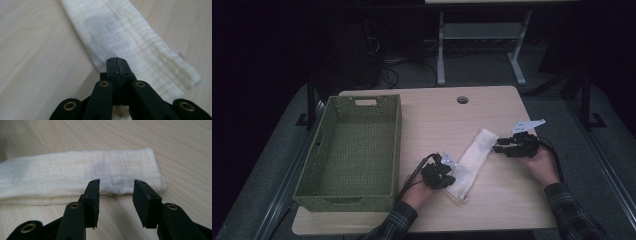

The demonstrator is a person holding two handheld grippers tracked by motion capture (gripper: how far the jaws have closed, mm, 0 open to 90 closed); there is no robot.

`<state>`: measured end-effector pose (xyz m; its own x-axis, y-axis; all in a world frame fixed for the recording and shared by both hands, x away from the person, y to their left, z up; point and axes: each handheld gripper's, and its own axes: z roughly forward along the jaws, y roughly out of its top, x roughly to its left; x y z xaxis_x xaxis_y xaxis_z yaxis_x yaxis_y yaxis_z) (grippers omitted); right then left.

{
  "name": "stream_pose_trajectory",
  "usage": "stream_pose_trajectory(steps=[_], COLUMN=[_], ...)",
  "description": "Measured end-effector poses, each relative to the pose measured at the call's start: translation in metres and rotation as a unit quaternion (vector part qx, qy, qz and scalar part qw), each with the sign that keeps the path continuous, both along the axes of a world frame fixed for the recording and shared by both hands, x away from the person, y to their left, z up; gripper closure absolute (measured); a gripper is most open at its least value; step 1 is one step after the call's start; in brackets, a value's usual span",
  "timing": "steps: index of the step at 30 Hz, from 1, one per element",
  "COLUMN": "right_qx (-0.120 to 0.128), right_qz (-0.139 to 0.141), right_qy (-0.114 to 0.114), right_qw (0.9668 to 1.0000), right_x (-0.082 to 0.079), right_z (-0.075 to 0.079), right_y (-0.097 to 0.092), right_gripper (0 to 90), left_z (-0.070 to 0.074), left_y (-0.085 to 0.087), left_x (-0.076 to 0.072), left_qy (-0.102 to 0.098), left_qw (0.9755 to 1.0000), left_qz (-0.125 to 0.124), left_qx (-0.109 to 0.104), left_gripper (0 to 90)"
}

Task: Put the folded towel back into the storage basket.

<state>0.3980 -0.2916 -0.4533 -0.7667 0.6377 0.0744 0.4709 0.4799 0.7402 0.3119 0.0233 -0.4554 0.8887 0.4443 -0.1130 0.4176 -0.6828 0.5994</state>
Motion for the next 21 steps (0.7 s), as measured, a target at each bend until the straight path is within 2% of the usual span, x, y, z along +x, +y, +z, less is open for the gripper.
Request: stream_pose_trajectory(steps=[4, 10, 14, 18, 21], right_qx=[0.0, 0.0, 0.0, -0.001, -0.002], right_qz=[0.002, 0.006, 0.006, 0.01, 0.013], right_qy=[0.0, -0.003, -0.005, -0.004, -0.007], right_qw=[1.0, 1.0, 1.0, 0.9999, 0.9999], right_x=[0.0, 0.0, 0.0, -0.001, -0.001], right_z=[0.0, 0.0, 0.0, -0.001, -0.001], right_y=[0.001, 0.002, 0.003, 0.005, 0.006], right_gripper=[55.1, 53.4, 52.0, 51.0, 50.7], left_z=[-0.001, -0.002, -0.004, -0.004, -0.004], left_y=[-0.012, -0.03, -0.04, -0.048, -0.052], left_x=[-0.009, -0.021, -0.026, -0.031, -0.034], left_qy=[0.008, 0.01, 0.009, 0.014, 0.009], left_qw=[0.9994, 0.9967, 0.995, 0.9931, 0.9916], left_qz=[-0.033, -0.08, -0.096, -0.112, -0.126], left_qx=[-0.009, -0.012, -0.027, -0.032, -0.028], left_gripper=[89.6, 89.6, 89.6, 89.6, 89.5])
